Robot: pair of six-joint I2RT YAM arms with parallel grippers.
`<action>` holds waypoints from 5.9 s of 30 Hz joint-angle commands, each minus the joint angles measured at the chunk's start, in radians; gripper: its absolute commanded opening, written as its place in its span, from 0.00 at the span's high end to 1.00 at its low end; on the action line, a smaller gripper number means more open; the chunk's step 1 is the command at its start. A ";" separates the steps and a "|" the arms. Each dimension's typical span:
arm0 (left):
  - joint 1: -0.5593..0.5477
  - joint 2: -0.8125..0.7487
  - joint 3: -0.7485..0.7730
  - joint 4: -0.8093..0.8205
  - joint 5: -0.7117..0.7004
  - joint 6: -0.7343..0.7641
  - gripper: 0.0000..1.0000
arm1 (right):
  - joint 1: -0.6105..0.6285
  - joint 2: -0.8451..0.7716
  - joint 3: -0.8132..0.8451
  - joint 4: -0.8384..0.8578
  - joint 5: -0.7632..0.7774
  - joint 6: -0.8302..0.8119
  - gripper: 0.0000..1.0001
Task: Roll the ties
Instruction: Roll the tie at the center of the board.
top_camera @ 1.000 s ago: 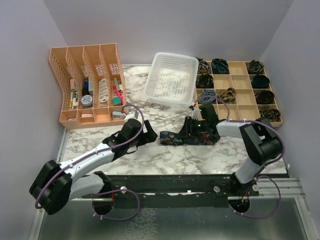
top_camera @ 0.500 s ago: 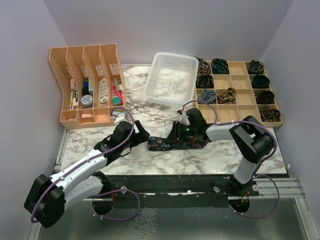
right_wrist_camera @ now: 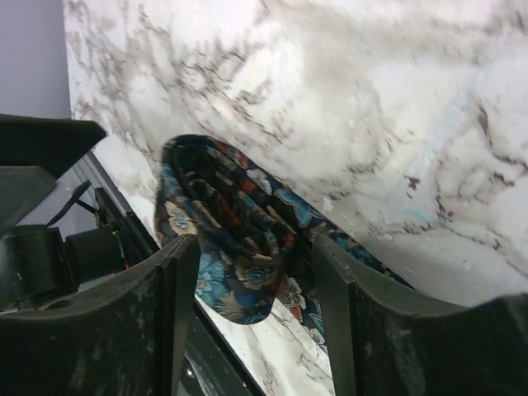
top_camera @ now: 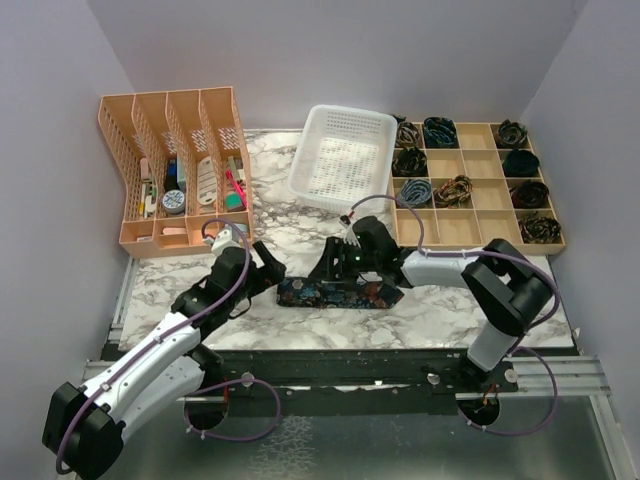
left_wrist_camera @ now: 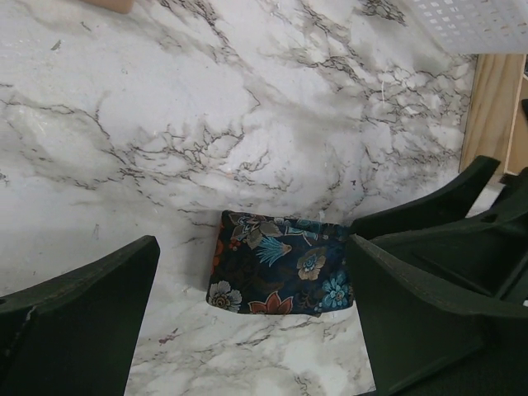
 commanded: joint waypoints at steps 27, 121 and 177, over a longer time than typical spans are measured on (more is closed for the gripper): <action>0.023 -0.039 0.009 -0.100 -0.038 0.027 0.04 | 0.100 -0.080 -0.044 0.116 -0.207 -1.269 0.00; 0.083 0.097 -0.086 0.182 0.307 0.141 0.01 | 0.134 -0.064 0.095 -0.409 0.419 -0.111 0.43; 0.084 0.299 -0.071 0.324 0.471 0.138 0.58 | 0.133 -0.086 0.078 -0.407 0.337 -0.148 0.42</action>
